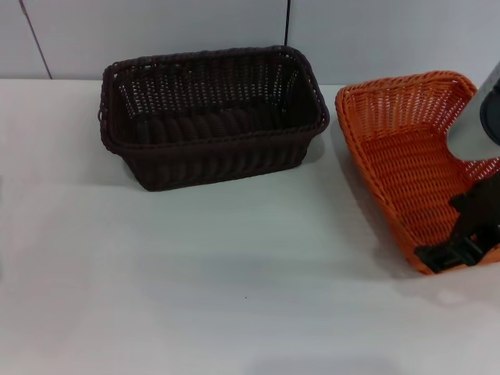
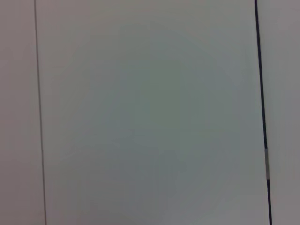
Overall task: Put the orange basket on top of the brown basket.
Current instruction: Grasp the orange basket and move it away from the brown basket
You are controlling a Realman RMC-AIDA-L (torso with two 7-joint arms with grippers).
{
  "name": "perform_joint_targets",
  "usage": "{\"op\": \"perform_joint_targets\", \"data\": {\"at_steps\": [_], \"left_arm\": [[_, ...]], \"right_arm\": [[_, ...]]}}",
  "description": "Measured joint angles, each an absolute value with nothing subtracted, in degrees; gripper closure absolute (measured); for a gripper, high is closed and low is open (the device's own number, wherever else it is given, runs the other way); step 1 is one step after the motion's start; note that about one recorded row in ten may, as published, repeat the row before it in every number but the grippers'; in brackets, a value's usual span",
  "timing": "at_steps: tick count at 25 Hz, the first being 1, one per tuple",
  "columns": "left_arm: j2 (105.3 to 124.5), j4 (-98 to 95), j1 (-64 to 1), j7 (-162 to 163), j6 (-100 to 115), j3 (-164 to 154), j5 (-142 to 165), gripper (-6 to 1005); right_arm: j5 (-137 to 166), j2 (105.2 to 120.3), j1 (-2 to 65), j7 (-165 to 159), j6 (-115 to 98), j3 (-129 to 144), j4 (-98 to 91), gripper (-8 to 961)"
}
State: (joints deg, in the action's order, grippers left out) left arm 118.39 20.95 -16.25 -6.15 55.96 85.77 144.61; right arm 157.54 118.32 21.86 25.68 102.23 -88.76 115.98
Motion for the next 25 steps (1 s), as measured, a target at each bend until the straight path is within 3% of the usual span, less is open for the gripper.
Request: {"op": "perform_joint_targets", "data": {"at_steps": [25], "left_arm": [[118.03, 20.87, -17.01, -3.83, 52.81, 86.49, 143.12, 239]], "right_arm": [[167.20, 118.72, 23.38, 32.25, 98.74, -83.81, 100.94, 128]]}}
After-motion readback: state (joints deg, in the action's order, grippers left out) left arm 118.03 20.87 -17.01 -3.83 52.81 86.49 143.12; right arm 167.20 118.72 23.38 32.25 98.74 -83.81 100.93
